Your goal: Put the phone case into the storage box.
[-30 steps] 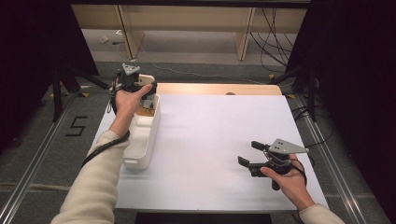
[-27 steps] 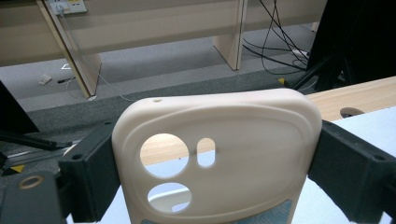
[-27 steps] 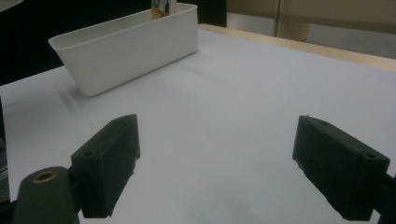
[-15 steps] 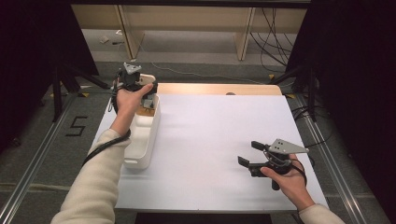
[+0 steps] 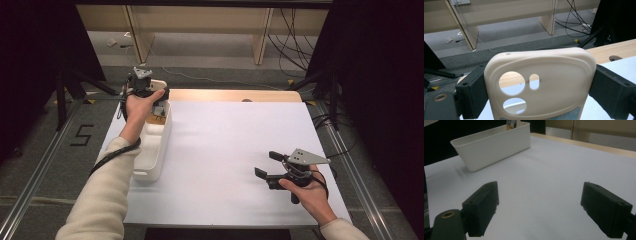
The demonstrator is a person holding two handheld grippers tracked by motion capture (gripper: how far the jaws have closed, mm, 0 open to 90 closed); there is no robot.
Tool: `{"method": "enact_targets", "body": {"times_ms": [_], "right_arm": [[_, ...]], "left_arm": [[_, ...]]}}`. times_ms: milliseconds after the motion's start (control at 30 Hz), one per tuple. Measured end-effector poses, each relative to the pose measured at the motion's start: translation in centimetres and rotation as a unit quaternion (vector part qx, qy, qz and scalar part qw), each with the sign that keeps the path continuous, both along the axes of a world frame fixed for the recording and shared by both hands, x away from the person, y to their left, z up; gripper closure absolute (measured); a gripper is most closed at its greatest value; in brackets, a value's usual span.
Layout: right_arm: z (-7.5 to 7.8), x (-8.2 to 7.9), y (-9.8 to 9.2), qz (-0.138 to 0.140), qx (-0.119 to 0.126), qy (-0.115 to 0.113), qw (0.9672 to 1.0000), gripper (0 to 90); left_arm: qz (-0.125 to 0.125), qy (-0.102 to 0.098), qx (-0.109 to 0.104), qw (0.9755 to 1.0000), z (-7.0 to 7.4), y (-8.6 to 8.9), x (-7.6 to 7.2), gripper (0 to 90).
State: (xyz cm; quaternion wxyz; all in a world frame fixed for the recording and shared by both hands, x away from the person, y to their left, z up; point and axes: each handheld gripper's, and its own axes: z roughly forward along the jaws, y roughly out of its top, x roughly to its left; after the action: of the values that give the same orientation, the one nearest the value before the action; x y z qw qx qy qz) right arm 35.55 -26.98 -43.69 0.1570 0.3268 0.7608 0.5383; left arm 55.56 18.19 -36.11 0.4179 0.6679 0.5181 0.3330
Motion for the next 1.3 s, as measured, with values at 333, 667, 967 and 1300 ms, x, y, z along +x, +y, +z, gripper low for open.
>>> {"method": "enact_targets", "body": {"times_ms": [333,667,967,1300], "right_arm": [[-0.1,0.0,0.0,0.001,0.003,0.001,1.0,15.8],[-0.1,0.0,0.0,0.001,0.001,0.003,1.0,15.8],[-0.1,0.0,0.0,0.002,0.001,0.002,1.0,15.9],[-0.1,0.0,0.0,0.002,0.003,0.002,1.0,15.8]], "left_arm": [[0.0,0.005,0.003,1.0,-0.2,-0.1,0.3,10.6],[0.004,0.012,0.003,0.9999,-0.5,-0.1,0.6,10.6],[0.005,0.018,0.006,0.9998,-0.8,-0.2,1.0,10.6],[0.006,0.02,0.005,0.9998,-1.0,-0.2,1.2,10.6]]}}
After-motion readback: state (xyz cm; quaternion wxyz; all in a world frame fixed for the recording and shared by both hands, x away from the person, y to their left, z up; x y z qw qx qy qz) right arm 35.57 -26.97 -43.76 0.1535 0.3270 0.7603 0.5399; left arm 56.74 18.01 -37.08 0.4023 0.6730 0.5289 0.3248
